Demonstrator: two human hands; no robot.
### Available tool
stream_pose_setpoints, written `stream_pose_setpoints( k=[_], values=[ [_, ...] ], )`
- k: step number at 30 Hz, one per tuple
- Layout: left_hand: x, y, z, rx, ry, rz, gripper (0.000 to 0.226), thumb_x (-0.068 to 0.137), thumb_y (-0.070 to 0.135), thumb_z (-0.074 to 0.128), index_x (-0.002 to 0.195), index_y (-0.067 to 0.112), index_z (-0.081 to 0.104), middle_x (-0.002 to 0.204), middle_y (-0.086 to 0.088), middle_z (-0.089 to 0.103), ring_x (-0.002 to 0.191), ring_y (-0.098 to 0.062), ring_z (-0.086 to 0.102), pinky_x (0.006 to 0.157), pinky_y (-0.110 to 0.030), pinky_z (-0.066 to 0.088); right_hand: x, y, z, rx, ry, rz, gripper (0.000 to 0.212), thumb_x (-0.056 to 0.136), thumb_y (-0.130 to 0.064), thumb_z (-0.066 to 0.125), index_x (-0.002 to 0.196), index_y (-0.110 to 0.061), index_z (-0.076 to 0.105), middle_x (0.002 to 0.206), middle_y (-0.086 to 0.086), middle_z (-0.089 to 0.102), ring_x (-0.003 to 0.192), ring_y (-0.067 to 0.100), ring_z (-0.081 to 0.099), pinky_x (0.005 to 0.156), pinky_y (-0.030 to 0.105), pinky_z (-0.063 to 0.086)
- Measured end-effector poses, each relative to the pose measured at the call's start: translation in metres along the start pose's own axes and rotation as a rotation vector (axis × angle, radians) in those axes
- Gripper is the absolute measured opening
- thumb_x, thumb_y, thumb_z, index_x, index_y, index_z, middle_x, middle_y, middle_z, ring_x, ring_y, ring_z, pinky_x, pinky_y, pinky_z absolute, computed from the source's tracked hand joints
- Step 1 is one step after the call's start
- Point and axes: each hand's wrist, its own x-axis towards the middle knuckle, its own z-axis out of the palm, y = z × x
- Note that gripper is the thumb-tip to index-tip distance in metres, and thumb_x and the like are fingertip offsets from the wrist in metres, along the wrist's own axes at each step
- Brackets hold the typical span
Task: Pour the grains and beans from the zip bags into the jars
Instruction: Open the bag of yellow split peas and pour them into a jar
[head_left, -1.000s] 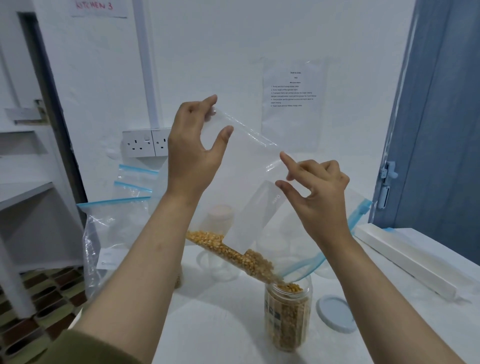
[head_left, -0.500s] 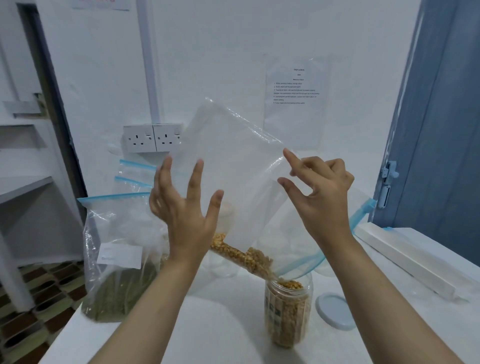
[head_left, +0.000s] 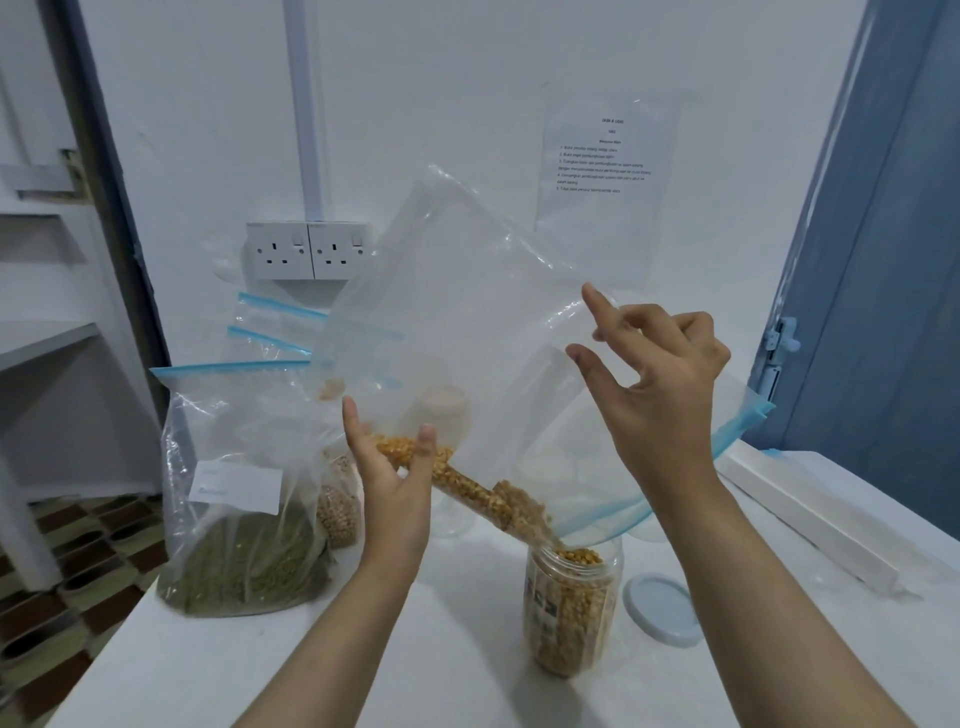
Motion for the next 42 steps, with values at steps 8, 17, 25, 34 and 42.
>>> stream_pose_setpoints(
  k=[8, 17, 25, 34, 42],
  values=[
    [0.007, 0.01, 0.0, -0.077, -0.02, 0.003, 0.094, 0.08, 0.048, 0.067, 0.148, 0.057, 0.003, 0.148, 0.004, 0.037, 0.131, -0.019, 0.049, 0.11, -0.043, 0.042, 0.002, 0.002, -0.002, 0.019, 0.003, 0.028, 0.044, 0.09, -0.033, 0.068, 0.134, -0.03, 0.059, 0.103, -0.007, 0.066, 0.094, 0.014, 0.04, 0.083, 0.035, 0.024],
    [0.007, 0.01, -0.001, -0.068, -0.016, 0.005, 0.095, 0.079, 0.048, 0.066, 0.15, 0.054, 0.003, 0.146, 0.004, 0.041, 0.13, -0.019, 0.049, 0.103, -0.033, 0.043, 0.003, 0.0, -0.002, 0.025, -0.01, 0.04, 0.044, 0.09, -0.033, 0.069, 0.133, -0.027, 0.061, 0.103, -0.006, 0.066, 0.095, 0.015, 0.04, 0.083, 0.034, 0.022],
    [0.008, 0.012, 0.0, -0.058, -0.009, 0.0, 0.094, 0.083, 0.043, 0.067, 0.151, 0.053, 0.002, 0.146, 0.003, 0.04, 0.129, -0.016, 0.049, 0.103, -0.032, 0.041, 0.004, 0.001, -0.002, 0.031, -0.014, 0.044, 0.044, 0.089, -0.032, 0.069, 0.133, -0.025, 0.062, 0.104, -0.004, 0.067, 0.097, 0.018, 0.046, 0.084, 0.034, 0.023],
    [0.008, 0.012, 0.0, -0.026, -0.01, 0.003, 0.092, 0.089, 0.037, 0.067, 0.151, 0.051, 0.001, 0.146, 0.004, 0.041, 0.129, -0.016, 0.047, 0.102, -0.034, 0.04, 0.006, 0.002, -0.004, 0.064, -0.062, 0.066, 0.043, 0.089, -0.03, 0.069, 0.132, -0.024, 0.063, 0.1, -0.006, 0.065, 0.097, 0.023, 0.052, 0.086, 0.032, 0.021],
    [0.01, 0.015, 0.001, -0.012, -0.016, -0.004, 0.092, 0.09, 0.033, 0.066, 0.151, 0.05, -0.001, 0.146, 0.004, 0.042, 0.126, -0.01, 0.048, 0.104, -0.034, 0.039, 0.006, 0.003, -0.006, 0.131, -0.066, 0.081, 0.043, 0.088, -0.023, 0.071, 0.131, -0.021, 0.065, 0.096, -0.006, 0.064, 0.093, 0.019, 0.052, 0.087, 0.045, 0.033]
  ],
)
